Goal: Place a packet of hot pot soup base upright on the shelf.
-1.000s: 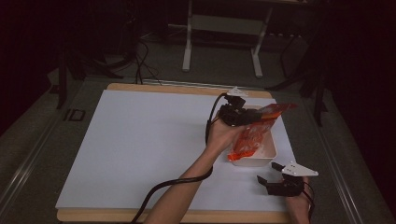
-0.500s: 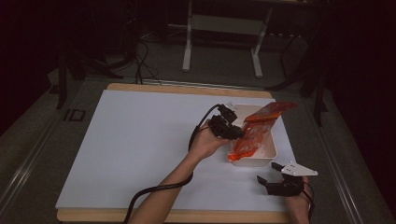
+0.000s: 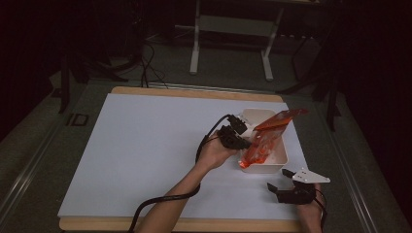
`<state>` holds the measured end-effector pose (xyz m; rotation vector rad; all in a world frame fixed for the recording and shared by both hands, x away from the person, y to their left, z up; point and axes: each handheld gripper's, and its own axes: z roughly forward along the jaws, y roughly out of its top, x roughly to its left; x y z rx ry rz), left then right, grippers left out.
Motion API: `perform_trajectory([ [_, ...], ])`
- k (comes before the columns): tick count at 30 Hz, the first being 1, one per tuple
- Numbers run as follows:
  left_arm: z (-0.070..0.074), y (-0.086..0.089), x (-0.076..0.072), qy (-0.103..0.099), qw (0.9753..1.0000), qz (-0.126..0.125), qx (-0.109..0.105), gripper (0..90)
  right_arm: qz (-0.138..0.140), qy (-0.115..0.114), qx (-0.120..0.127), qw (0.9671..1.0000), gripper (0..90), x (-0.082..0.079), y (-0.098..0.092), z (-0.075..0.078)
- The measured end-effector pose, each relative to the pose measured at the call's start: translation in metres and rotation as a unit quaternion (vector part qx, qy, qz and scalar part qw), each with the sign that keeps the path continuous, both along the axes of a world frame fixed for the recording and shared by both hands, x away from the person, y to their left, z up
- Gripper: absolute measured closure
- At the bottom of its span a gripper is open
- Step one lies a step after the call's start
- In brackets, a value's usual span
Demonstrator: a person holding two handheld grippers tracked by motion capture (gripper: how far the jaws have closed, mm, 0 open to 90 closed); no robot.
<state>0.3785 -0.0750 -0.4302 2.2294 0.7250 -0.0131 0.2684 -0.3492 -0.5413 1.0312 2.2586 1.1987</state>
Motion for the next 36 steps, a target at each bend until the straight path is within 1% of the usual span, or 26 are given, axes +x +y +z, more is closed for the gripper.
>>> perform_trajectory([
  [3, -0.003, -0.001, -0.003, -0.002, 1.0000, -0.001, -0.001, 89.8, 0.000, 0.001, -0.002, 1.0000, 14.0, 0.000, 0.000, 0.000],
  [8, -0.008, -0.002, -0.007, 0.003, 1.0000, -0.002, -0.005, 90.0, 0.001, 0.001, -0.004, 1.0000, 14.0, 0.000, 0.000, 0.000],
  [11, -0.011, -0.003, -0.009, 0.001, 1.0000, -0.003, -0.002, 90.0, 0.001, 0.001, -0.004, 1.0000, 14.1, 0.000, 0.000, 0.000],
  [13, -0.013, -0.003, -0.011, -0.002, 1.0000, 0.002, -0.001, 90.0, 0.000, 0.001, -0.005, 1.0000, 14.1, 0.000, 0.000, 0.000],
  [14, -0.014, -0.003, -0.011, -0.004, 1.0000, 0.000, 0.002, 90.0, 0.000, 0.001, -0.005, 1.0000, 14.1, 0.000, 0.001, 0.000],
  [16, -0.015, -0.003, -0.013, -0.003, 1.0000, 0.000, 0.003, 90.0, 0.000, 0.001, -0.005, 1.0000, 14.1, 0.000, 0.001, 0.000],
  [19, -0.018, -0.002, -0.014, 0.002, 1.0000, 0.001, -0.006, 90.0, 0.000, 0.001, -0.005, 1.0000, 14.1, 0.000, 0.001, 0.000],
  [22, -0.020, -0.002, -0.016, -0.001, 1.0000, 0.005, -0.008, 90.0, 0.000, 0.001, -0.005, 1.0000, 14.1, 0.000, 0.001, 0.000],
  [27, -0.020, -0.004, -0.020, -0.018, 0.9998, 0.005, 0.006, 90.0, -0.001, 0.000, -0.004, 1.0000, 14.1, 0.000, 0.001, 0.000],
  [30, -0.021, -0.005, -0.021, -0.016, 0.9998, 0.008, 0.010, 90.0, 0.000, 0.000, -0.004, 1.0000, 14.1, 0.000, 0.001, 0.000],
  [32, -0.022, -0.005, -0.021, -0.013, 0.9998, 0.014, 0.007, 90.0, 0.000, 0.000, -0.005, 1.0000, 14.1, 0.000, 0.001, 0.000],
  [36, -0.025, -0.004, -0.021, -0.008, 0.9999, 0.015, -0.002, 90.0, 0.000, 0.000, -0.004, 1.0000, 14.1, 0.000, 0.001, 0.000],
])
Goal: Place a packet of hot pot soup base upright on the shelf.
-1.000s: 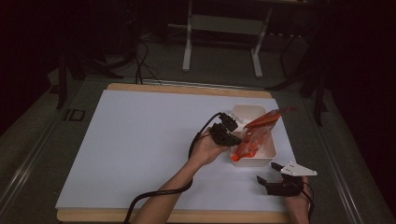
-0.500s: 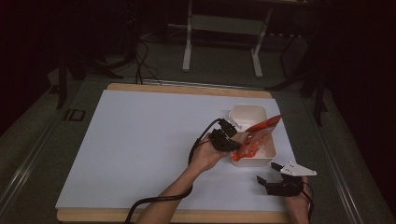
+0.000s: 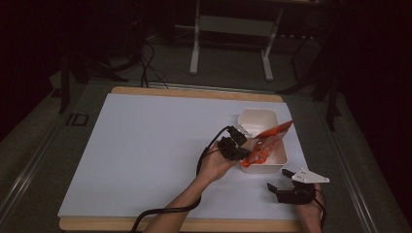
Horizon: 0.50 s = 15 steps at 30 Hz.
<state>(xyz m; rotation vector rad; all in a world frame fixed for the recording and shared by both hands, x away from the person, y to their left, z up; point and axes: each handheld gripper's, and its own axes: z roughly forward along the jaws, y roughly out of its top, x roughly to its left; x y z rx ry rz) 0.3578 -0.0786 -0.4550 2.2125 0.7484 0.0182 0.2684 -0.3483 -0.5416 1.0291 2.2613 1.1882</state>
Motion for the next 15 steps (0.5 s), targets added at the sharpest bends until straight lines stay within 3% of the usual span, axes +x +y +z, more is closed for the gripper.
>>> perform_trajectory([
  [6, -0.0041, 0.0001, -0.0024, 0.024, 0.9994, -0.001, -0.023, 90.0, 0.002, 0.001, -0.002, 1.0000, 14.1, 0.0003, 0.0000, 0.0001],
  [15, -0.0093, -0.0043, -0.0023, 0.027, 0.9995, -0.002, -0.015, 90.0, 0.001, -0.001, -0.003, 1.0000, 14.3, -0.0001, 0.0003, 0.0001],
])
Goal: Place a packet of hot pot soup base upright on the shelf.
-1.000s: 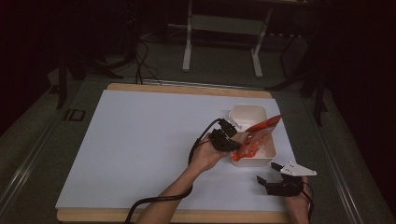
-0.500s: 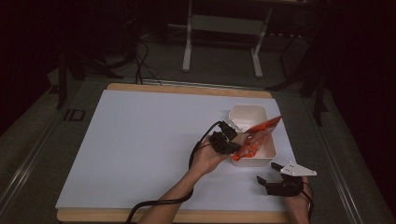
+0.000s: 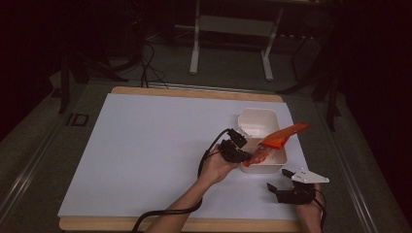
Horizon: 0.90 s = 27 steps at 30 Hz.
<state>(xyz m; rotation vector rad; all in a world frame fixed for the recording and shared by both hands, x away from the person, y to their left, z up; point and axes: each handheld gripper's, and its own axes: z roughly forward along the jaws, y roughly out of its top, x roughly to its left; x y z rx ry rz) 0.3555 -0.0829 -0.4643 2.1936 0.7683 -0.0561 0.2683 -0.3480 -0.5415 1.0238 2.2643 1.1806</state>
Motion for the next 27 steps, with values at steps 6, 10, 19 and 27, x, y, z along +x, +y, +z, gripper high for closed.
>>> perform_trajectory([
  [6, -0.025, 0.011, 0.005, 0.046, 0.9987, 0.009, -0.019, 90.0, 0.000, -0.001, 0.004, 1.0000, 14.3, 0.000, 0.000, 0.000],
  [10, -0.023, 0.013, 0.007, 0.041, 0.9990, 0.014, -0.012, 90.0, 0.001, 0.000, 0.001, 1.0000, 14.3, 0.000, 0.000, 0.000],
  [19, -0.022, 0.012, 0.006, 0.031, 0.9995, 0.011, -0.002, 89.1, 0.001, 0.001, 0.002, 1.0000, 14.3, 0.000, 0.000, 0.000],
  [27, -0.026, 0.015, 0.008, 0.038, 0.9989, 0.024, -0.013, 81.8, 0.001, 0.000, 0.000, 1.0000, 14.3, 0.000, 0.000, 0.000],
])
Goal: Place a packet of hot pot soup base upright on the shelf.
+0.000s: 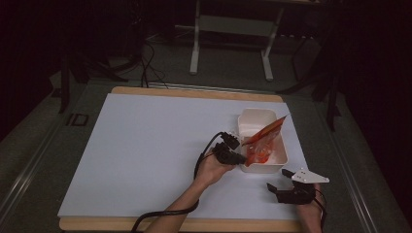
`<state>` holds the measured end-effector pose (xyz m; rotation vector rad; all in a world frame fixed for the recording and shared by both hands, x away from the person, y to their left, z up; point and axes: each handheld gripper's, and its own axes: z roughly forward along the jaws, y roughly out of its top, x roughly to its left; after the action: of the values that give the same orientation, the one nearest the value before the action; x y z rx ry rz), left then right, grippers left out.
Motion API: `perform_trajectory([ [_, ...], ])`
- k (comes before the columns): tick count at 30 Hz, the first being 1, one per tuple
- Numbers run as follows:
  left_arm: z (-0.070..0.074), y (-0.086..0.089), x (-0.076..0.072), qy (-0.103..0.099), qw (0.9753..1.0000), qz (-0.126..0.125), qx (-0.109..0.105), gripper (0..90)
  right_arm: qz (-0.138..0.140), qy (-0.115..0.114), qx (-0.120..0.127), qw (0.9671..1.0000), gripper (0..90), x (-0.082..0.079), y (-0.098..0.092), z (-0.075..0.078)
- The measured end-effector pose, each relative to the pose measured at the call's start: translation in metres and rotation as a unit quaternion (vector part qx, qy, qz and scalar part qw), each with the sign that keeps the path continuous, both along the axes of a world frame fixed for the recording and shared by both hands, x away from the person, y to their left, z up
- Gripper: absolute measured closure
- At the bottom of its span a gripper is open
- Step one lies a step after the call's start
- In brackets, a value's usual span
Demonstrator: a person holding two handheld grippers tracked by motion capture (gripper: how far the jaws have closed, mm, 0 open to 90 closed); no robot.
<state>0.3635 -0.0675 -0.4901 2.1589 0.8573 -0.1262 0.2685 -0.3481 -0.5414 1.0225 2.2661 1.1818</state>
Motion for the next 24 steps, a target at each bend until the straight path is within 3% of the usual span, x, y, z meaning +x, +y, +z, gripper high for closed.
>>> perform_trajectory([
  [9, 0.005, 0.005, -0.003, -0.010, 0.9998, -0.011, -0.013, 66.4, 0.000, 0.000, 0.001, 1.0000, 14.3, 0.000, 0.000, 0.000],
  [23, 0.027, 0.024, -0.010, -0.042, 0.9985, -0.009, -0.035, 60.8, 0.000, 0.000, 0.001, 1.0000, 14.3, 0.000, 0.000, 0.000],
  [24, 0.030, 0.027, -0.012, -0.052, 0.9979, -0.008, -0.037, 60.8, 0.000, 0.000, 0.001, 1.0000, 14.3, 0.000, 0.000, 0.000],
])
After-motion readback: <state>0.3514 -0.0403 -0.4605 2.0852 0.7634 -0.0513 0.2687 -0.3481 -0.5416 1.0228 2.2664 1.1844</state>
